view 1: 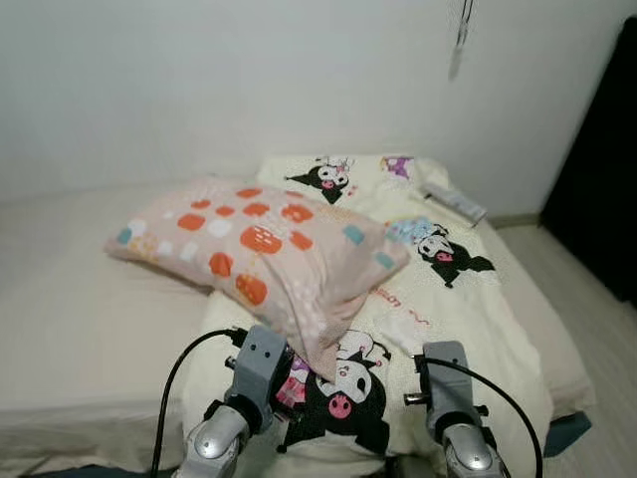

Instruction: Clean up the room

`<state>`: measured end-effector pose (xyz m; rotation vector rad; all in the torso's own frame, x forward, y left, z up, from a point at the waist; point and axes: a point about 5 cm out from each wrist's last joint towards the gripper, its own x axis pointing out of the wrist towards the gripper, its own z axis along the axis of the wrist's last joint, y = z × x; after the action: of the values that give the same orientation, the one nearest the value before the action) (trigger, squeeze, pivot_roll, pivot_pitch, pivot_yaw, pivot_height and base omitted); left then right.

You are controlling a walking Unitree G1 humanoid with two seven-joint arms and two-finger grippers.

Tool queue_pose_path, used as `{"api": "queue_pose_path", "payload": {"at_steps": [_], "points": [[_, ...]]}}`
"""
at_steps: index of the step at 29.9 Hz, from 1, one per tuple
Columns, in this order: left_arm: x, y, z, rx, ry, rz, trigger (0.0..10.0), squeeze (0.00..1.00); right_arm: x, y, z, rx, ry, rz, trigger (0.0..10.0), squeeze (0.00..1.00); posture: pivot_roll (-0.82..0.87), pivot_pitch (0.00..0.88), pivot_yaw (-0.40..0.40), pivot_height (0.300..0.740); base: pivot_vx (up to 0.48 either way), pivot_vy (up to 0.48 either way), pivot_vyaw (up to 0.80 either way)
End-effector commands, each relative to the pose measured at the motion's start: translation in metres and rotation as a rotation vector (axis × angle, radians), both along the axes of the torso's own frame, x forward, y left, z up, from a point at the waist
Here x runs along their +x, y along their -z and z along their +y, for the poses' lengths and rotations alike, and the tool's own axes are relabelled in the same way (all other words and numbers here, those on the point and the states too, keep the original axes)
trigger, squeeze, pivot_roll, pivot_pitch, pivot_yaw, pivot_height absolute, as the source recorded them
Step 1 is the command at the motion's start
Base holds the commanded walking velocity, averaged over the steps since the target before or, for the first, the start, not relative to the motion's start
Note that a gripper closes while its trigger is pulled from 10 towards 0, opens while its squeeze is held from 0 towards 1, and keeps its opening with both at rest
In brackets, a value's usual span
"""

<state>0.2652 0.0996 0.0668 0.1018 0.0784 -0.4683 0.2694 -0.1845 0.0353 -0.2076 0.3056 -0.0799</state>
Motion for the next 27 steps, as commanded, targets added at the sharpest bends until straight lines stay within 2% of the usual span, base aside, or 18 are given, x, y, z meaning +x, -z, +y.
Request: {"api": "queue_pose_path", "payload": {"at_steps": [1, 7, 10, 11, 12, 13, 15, 16, 17, 20, 21, 24, 27], "points": [[-0.003, 0.000, 0.005, 0.010, 0.007, -0.002, 10.0, 0.00, 0.002, 0.001, 0.002, -0.001, -0.008, 0.009, 10.0, 0.00, -0.01, 0.152, 0.065, 0.574, 0.000, 0.000, 0.00], [-0.007, -0.009, 0.013, 0.013, 0.047, -0.048, 10.0, 0.00, 0.018, -0.008, -0.003, -0.067, -0.020, -0.016, 10.0, 0.00, 0.01, 0.182, 0.063, 0.574, 0.000, 0.000, 0.00], [-0.011, -0.016, 0.015, 0.029, 0.108, -0.080, 10.0, 0.00, 0.029, -0.014, -0.010, -0.089, -0.005, -0.035, 10.0, 0.00, 0.02, 0.209, 0.059, 0.574, 0.000, 0.000, 0.00], [-0.012, -0.019, 0.014, 0.038, 0.137, -0.092, 10.0, 0.00, 0.033, -0.017, -0.012, -0.106, -0.003, -0.045, 10.0, 0.27, 0.03, 0.224, 0.058, 0.574, 0.000, 0.000, 0.00], [-0.012, -0.019, 0.014, 0.038, 0.137, -0.092, 10.0, 0.00, 0.033, -0.017, -0.012, -0.106, -0.003, -0.045, 10.0, 0.27, 0.03, 0.224, 0.058, 0.574, 0.000, 0.000, 0.00], [-0.014, -0.023, 0.014, 0.042, 0.158, -0.110, 10.0, 0.00, 0.037, -0.019, -0.014, -0.113, -0.007, -0.057, 10.0, 0.88, 0.03, 0.243, 0.058, 0.574, 0.000, 0.000, 0.00], [-0.014, -0.023, 0.014, 0.042, 0.158, -0.110, 10.0, 0.00, 0.037, -0.019, -0.014, -0.113, -0.007, -0.057, 10.0, 0.88, 0.03, 0.243, 0.058, 0.574, 0.000, 0.000, 0.00], [-0.014, -0.026, 0.015, 0.034, 0.175, -0.120, 10.0, 0.00, 0.041, -0.022, -0.015, -0.126, -0.010, -0.069, 10.0, 1.00, 0.03, 0.243, 0.058, 0.574, 0.000, 0.000, 0.00], [-0.015, -0.033, 0.015, 0.025, 0.198, -0.141, 10.0, 0.00, 0.046, -0.026, -0.018, -0.131, -0.010, -0.085, 10.0, 1.00, 0.05, 0.280, 0.057, 0.574, 0.000, 0.000, 0.00], [-0.015, -0.039, 0.014, 0.021, 0.229, -0.158, 10.0, 0.00, 0.050, -0.030, -0.021, -0.131, -0.009, -0.099, 10.0, 1.00, 0.05, 0.280, 0.057, 0.574, 0.000, 0.000, 0.00], [-0.017, -0.049, 0.009, 0.017, 0.285, -0.187, 10.0, 0.00, 0.059, -0.039, -0.026, -0.128, -0.018, -0.129, 10.0, 1.00, 0.07, 0.309, 0.053, 0.574, 0.000, 0.000, 0.00], [-0.018, -0.053, 0.008, 0.014, 0.298, -0.194, 10.0, 0.00, 0.062, -0.042, -0.027, -0.123, -0.027, -0.143, 10.0, 1.00, 0.07, 0.309, 0.053, 0.574, 0.000, 0.000, 0.00], [-0.020, -0.066, 0.002, -0.015, 0.312, -0.232, 10.0, 0.00, 0.072, -0.054, -0.029, -0.103, -0.067, -0.198, 10.0, 1.00, 0.09, 0.327, 0.052, 0.574, 0.000, 0.000, 0.00]]}}
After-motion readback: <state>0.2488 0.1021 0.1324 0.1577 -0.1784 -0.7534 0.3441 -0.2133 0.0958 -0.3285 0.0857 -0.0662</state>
